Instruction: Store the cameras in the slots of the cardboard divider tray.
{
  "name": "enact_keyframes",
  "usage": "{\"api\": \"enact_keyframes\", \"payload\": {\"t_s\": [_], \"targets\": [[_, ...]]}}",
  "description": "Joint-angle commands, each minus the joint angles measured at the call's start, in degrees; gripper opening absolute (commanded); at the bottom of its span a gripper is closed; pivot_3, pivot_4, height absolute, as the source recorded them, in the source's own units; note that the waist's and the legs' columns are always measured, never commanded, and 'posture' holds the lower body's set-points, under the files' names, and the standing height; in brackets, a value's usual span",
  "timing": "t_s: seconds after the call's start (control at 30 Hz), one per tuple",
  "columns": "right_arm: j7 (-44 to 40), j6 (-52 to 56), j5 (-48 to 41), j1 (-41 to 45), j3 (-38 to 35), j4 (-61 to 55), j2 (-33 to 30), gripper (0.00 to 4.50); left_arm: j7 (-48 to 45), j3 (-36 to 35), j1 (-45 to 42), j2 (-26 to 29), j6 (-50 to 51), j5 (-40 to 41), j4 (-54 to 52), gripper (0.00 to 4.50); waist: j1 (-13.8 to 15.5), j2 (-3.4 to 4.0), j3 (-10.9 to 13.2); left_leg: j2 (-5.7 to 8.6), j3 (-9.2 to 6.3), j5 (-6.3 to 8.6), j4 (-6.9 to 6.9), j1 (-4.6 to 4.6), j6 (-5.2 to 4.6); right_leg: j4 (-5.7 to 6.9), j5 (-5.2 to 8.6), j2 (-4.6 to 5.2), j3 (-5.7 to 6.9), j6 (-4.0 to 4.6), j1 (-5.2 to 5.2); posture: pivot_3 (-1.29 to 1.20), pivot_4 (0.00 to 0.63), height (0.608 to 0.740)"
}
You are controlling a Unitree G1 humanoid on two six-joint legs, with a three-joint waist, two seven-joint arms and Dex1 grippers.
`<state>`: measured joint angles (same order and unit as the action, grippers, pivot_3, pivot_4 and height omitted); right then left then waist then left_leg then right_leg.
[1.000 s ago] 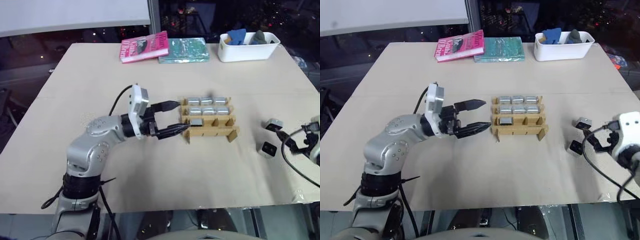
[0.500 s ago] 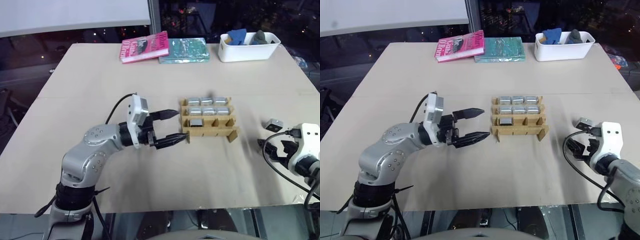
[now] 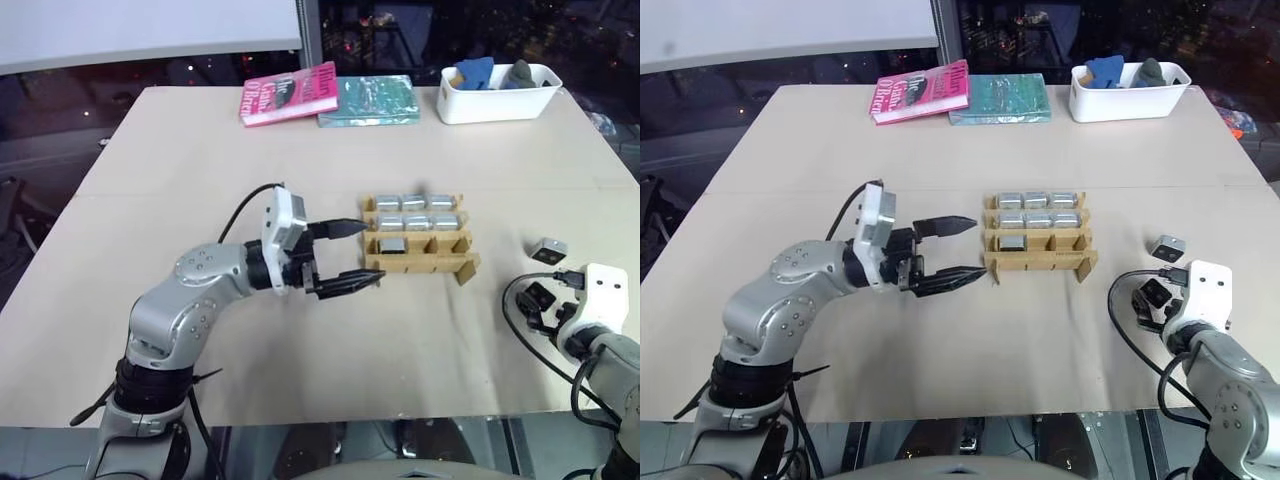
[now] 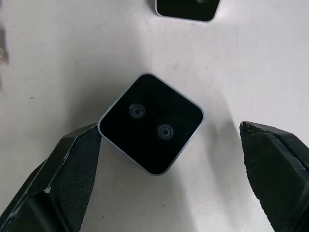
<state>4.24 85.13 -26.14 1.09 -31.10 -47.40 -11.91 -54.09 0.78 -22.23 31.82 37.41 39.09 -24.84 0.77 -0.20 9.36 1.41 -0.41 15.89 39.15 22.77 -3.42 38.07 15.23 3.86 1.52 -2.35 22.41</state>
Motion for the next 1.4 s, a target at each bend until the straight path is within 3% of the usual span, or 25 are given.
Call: {"api": "enact_keyframes", "payload": {"t_s": [0.03, 0.43, 0.53, 0.6, 0.97, 1.17, 1.27, 1.33, 1.4], "targets": [[0.45, 0.21, 1.75, 1.02, 0.29, -1.4, 1.39, 4.5, 1.15, 0.06, -1.24, 0.21, 0.9, 1.92, -3.68, 4.39, -0.09, 0.0, 0.0, 0.0, 0.01, 0.0, 0.0, 0.0, 0.0, 0.0, 0.0, 0.0, -0.01, 0.0, 0.0, 0.0, 0.15, 0.74], [0.88, -0.52, 7.6, 3.1, 2.82, -0.66, 6.22, 4.5, 0.99, 0.2, -0.13, 0.52, -0.41, 1.35, -3.1, 4.39, -0.11, 0.02, 0.0, 0.0, 0.04, -0.01, -0.03, 0.03, 0.01, 0.0, 0.0, -0.07, -0.07, 0.0, 0.08, 0.0, 0.15, 0.74], [0.76, -0.54, 8.85, 2.85, 3.66, -0.94, 6.14, 3.67, 0.78, 0.17, 0.13, 0.64, -0.71, 1.21, -2.97, 4.5, -0.1, 0.02, 0.0, 0.0, 0.04, -0.01, -0.04, 0.03, 0.02, 0.0, 0.0, -0.07, -0.07, 0.0, 0.09, 0.0, 0.15, 0.74], [0.55, -0.61, 9.61, 2.7, 4.24, -1.16, 5.85, 2.81, 0.63, 0.19, 0.32, 0.72, -0.94, 1.12, -2.86, 4.5, -0.14, 0.01, 0.0, 0.0, 0.04, -0.01, -0.06, 0.03, 0.02, 0.0, 0.0, -0.08, -0.07, 0.0, 0.1, 0.0, 0.15, 0.74], [-3.5, -8.7, 12.67, -2.57, 11.01, -1.15, -2.64, 2.81, 0.79, 1.16, -0.37, 0.18, -1.26, 0.67, -2.3, 4.5, -0.13, 0.02, 0.0, 0.0, 0.07, -0.01, -0.07, 0.04, 0.02, -0.03, 0.0, -0.08, -0.1, -0.01, 0.11, 0.0, 0.15, 0.74], [-4.43, -7.75, 10.86, 0.38, 6.84, -1.7, 2.87, 2.81, 1.39, 1.81, -1.64, -0.18, -0.91, 0.77, -1.76, 4.5, -0.23, 0.02, 0.0, -0.04, 0.06, -0.01, -0.07, 0.03, 0.02, 0.0, 0.0, -0.1, -0.11, -0.01, 0.11, 0.0, 0.15, 0.74], [-4.06, -6.9, 11.28, 1.47, 6.24, -1.6, 4.33, 3.62, 1.44, 2.02, -1.68, -0.2, -1.09, 0.68, -1.53, 4.5, -0.18, 0.02, 0.0, -0.03, 0.06, -0.01, -0.07, 0.03, 0.03, 0.0, 0.0, -0.1, -0.12, -0.01, 0.12, 0.0, 0.15, 0.74], [-3.29, -6.47, 11.73, 2.38, 5.84, -1.25, 5.76, 4.48, 1.79, 2.01, -2.25, -0.22, -0.57, 0.96, -1.67, 4.5, -0.13, 0.02, 0.0, -0.02, 0.06, -0.01, -0.08, 0.04, 0.03, -0.01, 0.0, -0.09, -0.12, -0.01, 0.13, 0.0, 0.15, 0.74], [-2.23, -6.23, 12.59, 3.43, 5.79, -0.62, 6.9, 4.48, 1.83, 1.96, -2.24, -0.15, -0.54, 1.03, -1.74, 4.5, -0.09, 0.02, 0.0, -0.02, 0.06, -0.01, -0.08, 0.05, 0.03, -0.01, 0.0, -0.08, -0.11, -0.01, 0.13, 0.0, 0.15, 0.74]]}}
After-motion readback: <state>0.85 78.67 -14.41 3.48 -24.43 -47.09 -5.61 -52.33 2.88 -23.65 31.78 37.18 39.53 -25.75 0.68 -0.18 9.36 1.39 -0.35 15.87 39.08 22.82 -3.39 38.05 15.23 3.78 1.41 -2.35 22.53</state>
